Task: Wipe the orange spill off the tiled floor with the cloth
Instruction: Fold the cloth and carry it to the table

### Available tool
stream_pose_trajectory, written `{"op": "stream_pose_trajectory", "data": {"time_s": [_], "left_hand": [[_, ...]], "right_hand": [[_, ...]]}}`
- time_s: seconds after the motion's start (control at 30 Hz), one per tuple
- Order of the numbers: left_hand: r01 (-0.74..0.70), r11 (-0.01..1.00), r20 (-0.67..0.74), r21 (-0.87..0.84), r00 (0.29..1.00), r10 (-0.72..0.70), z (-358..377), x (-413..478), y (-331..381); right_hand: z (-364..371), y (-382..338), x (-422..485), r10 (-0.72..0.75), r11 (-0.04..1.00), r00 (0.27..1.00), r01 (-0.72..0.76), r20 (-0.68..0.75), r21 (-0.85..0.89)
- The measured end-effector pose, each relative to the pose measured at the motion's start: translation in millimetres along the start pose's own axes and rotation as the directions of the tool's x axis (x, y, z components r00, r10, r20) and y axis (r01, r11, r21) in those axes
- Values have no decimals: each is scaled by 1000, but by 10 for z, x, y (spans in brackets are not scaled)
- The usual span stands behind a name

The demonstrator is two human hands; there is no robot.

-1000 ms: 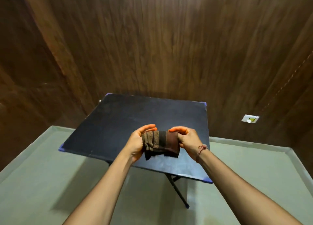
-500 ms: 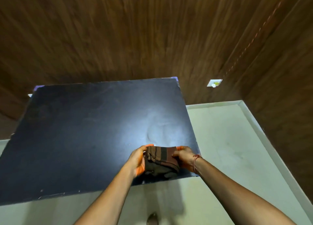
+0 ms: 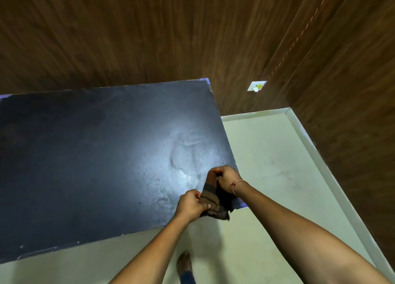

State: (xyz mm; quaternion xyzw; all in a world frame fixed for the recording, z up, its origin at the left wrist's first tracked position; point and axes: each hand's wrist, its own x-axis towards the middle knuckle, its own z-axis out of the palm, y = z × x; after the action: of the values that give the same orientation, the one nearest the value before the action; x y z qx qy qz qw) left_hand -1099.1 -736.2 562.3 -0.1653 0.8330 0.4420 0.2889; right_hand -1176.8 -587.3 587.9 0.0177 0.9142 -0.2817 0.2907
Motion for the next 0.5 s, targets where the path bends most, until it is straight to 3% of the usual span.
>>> {"op": "stream_pose_trajectory", "data": {"time_s": [0.1,0.17,0.3,0.4,0.5], "left_hand": [[31,992,-21,122,999,-29,53,-31,-15],[43,978,-68,205,997,-30,46,-68,-7],[-57,984,-167,170,982,86,7,-45,3],[-106,983,-121,150,985,124,58,1,19],[-97,986,-133,139,984,115,124,5,41]], "right_hand": [[42,-144,48,-107,985,994,106,1,-135],[80,-142,-15,-119,989,986,108,-115,-101],[159,200,-313,160,985,927,-128,-340,116],[270,382,-466,298,943,916,-240,-267,228],[317,371,-438,318,913,923,-236,-218,333]]}}
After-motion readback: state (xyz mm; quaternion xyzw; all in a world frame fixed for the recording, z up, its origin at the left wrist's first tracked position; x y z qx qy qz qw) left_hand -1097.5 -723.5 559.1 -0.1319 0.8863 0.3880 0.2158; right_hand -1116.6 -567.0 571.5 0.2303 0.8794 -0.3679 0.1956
